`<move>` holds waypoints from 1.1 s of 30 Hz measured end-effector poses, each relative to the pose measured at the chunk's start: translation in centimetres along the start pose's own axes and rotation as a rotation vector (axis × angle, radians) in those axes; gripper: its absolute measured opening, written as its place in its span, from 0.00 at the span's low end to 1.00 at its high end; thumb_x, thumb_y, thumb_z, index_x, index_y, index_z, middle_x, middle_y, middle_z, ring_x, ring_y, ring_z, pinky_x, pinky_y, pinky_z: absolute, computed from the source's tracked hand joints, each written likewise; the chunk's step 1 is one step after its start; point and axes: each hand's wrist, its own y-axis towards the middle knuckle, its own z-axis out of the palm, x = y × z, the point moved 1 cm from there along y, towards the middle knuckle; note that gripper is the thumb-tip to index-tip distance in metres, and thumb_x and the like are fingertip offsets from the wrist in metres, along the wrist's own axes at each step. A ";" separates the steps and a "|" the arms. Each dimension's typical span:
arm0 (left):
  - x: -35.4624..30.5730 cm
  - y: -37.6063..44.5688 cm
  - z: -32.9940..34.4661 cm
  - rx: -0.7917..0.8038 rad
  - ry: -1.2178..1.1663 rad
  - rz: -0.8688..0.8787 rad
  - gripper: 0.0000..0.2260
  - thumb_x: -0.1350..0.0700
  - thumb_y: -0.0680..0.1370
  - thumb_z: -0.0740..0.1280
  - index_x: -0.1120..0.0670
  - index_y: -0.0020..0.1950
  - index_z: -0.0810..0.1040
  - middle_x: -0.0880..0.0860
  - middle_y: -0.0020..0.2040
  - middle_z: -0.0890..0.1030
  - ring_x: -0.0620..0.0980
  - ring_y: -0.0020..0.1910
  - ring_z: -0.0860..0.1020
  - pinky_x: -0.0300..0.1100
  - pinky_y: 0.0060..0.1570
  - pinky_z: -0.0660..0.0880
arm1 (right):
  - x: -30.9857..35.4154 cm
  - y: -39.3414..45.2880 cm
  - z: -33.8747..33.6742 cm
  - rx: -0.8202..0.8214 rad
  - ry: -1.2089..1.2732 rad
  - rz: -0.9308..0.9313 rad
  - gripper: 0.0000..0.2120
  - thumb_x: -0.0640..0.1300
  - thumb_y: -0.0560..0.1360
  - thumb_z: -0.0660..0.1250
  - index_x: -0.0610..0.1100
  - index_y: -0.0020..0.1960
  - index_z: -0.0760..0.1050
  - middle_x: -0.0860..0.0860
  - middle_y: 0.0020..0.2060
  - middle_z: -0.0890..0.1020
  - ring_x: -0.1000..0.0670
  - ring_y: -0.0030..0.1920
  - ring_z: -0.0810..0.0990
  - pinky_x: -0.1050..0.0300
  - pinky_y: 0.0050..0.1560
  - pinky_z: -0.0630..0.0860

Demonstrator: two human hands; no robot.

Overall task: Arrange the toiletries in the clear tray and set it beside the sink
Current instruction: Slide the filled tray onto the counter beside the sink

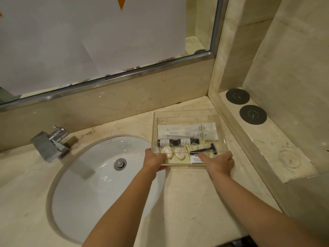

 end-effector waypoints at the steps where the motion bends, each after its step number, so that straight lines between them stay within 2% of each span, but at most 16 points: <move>1: -0.1 -0.1 0.0 0.013 -0.002 -0.011 0.24 0.65 0.74 0.70 0.55 0.65 0.63 0.56 0.55 0.74 0.53 0.49 0.79 0.51 0.46 0.82 | -0.1 -0.1 0.1 -0.002 -0.005 -0.008 0.48 0.55 0.60 0.80 0.40 0.69 0.57 0.41 0.69 0.64 0.40 0.69 0.65 0.42 0.58 0.72; 4: -0.2 -0.3 0.2 0.023 0.000 -0.021 0.27 0.66 0.73 0.70 0.54 0.66 0.61 0.57 0.57 0.74 0.54 0.50 0.80 0.48 0.41 0.82 | -0.3 -0.7 0.4 0.011 -0.005 -0.040 0.56 0.57 0.59 0.81 0.41 0.74 0.52 0.42 0.72 0.61 0.40 0.71 0.63 0.41 0.60 0.72; 7: -0.2 -0.5 0.3 0.008 0.015 -0.012 0.29 0.66 0.73 0.70 0.55 0.69 0.61 0.58 0.60 0.74 0.56 0.52 0.80 0.45 0.37 0.82 | -0.4 -0.7 0.4 0.006 0.043 -0.067 0.58 0.55 0.60 0.81 0.40 0.76 0.49 0.41 0.73 0.59 0.41 0.72 0.60 0.42 0.63 0.69; 10: -0.2 -0.4 0.5 -0.012 -0.009 -0.007 0.29 0.68 0.72 0.68 0.56 0.70 0.61 0.58 0.59 0.73 0.57 0.51 0.80 0.47 0.39 0.82 | -0.7 -0.3 0.3 0.011 0.085 -0.087 0.59 0.56 0.60 0.81 0.41 0.77 0.48 0.42 0.75 0.58 0.41 0.74 0.58 0.42 0.69 0.66; 11: -0.4 -0.5 0.7 -0.021 -0.018 -0.007 0.29 0.69 0.72 0.68 0.56 0.70 0.61 0.58 0.59 0.73 0.58 0.51 0.80 0.48 0.41 0.83 | -0.5 -0.5 0.2 0.022 0.108 -0.078 0.60 0.58 0.59 0.80 0.42 0.77 0.48 0.43 0.75 0.59 0.41 0.73 0.61 0.41 0.69 0.68; 12: -0.5 -0.5 0.8 -0.031 -0.023 -0.009 0.30 0.69 0.73 0.68 0.56 0.71 0.60 0.58 0.59 0.72 0.58 0.51 0.80 0.49 0.42 0.83 | -0.4 -0.6 0.3 0.028 0.140 -0.070 0.61 0.61 0.57 0.80 0.43 0.77 0.49 0.43 0.74 0.60 0.41 0.70 0.67 0.41 0.65 0.72; 14: -0.7 -0.5 0.9 -0.040 -0.032 -0.014 0.30 0.69 0.74 0.66 0.55 0.72 0.59 0.57 0.59 0.70 0.57 0.48 0.80 0.50 0.46 0.82 | -0.3 -0.8 0.3 0.042 0.224 -0.044 0.62 0.67 0.50 0.77 0.47 0.75 0.52 0.46 0.72 0.63 0.41 0.58 0.80 0.42 0.54 0.80; 16: -0.9 -0.6 1.0 -0.039 -0.034 -0.018 0.30 0.68 0.74 0.66 0.56 0.72 0.59 0.57 0.59 0.68 0.53 0.45 0.78 0.50 0.47 0.82 | -0.7 -0.2 0.6 0.052 0.268 -0.030 0.62 0.70 0.48 0.75 0.49 0.74 0.54 0.47 0.70 0.66 0.43 0.51 0.84 0.44 0.49 0.83; 19: -1.4 -1.0 0.9 -0.030 -0.063 -0.047 0.28 0.67 0.73 0.66 0.56 0.70 0.61 0.57 0.61 0.68 0.53 0.45 0.76 0.47 0.43 0.82 | 0.0 -0.7 0.0 0.034 0.290 -0.004 0.52 0.63 0.59 0.78 0.48 0.74 0.56 0.46 0.69 0.68 0.49 0.35 0.86 0.47 0.45 0.84; 21: -1.7 -1.0 0.9 -0.028 -0.096 -0.073 0.26 0.66 0.72 0.66 0.57 0.68 0.63 0.59 0.62 0.69 0.56 0.48 0.77 0.47 0.40 0.82 | 0.3 -0.8 -0.1 0.015 0.316 0.030 0.48 0.60 0.62 0.77 0.48 0.74 0.58 0.46 0.69 0.69 0.52 0.31 0.85 0.48 0.44 0.84; 25: -2.4 -1.4 1.2 -0.038 -0.092 -0.108 0.18 0.66 0.73 0.65 0.61 0.62 0.68 0.61 0.62 0.73 0.56 0.41 0.81 0.51 0.45 0.83 | 0.7 -0.5 -0.1 -0.011 0.329 0.050 0.48 0.63 0.61 0.76 0.48 0.73 0.59 0.46 0.66 0.73 0.52 0.33 0.85 0.49 0.46 0.83; 27: -2.8 -1.5 1.5 -0.047 -0.074 -0.119 0.13 0.67 0.74 0.65 0.62 0.58 0.69 0.59 0.60 0.72 0.56 0.42 0.80 0.50 0.47 0.82 | 0.7 -0.1 -0.1 -0.008 0.316 0.048 0.48 0.64 0.61 0.75 0.49 0.72 0.58 0.46 0.65 0.75 0.52 0.35 0.85 0.48 0.48 0.83; 28: -3.1 -1.6 1.7 -0.050 -0.070 -0.123 0.11 0.68 0.75 0.64 0.62 0.56 0.69 0.58 0.59 0.71 0.58 0.46 0.80 0.49 0.45 0.82 | 0.7 0.3 -0.1 -0.003 0.324 0.045 0.48 0.65 0.60 0.75 0.50 0.72 0.58 0.47 0.65 0.75 0.51 0.37 0.86 0.47 0.48 0.83; 30: -3.6 -1.9 2.2 -0.050 -0.076 -0.132 0.09 0.70 0.76 0.63 0.61 0.54 0.69 0.58 0.56 0.69 0.60 0.55 0.77 0.48 0.42 0.81 | -0.1 2.2 0.5 -0.012 0.330 0.046 0.53 0.70 0.52 0.72 0.54 0.71 0.56 0.48 0.65 0.75 0.45 0.48 0.85 0.43 0.51 0.82; 33: -3.9 -2.0 3.3 -0.036 -0.103 -0.157 0.10 0.71 0.77 0.61 0.63 0.57 0.70 0.58 0.52 0.70 0.58 0.52 0.74 0.50 0.47 0.80 | -1.6 5.6 2.1 -0.012 0.342 0.046 0.55 0.72 0.48 0.68 0.60 0.71 0.51 0.50 0.67 0.73 0.42 0.57 0.81 0.39 0.55 0.79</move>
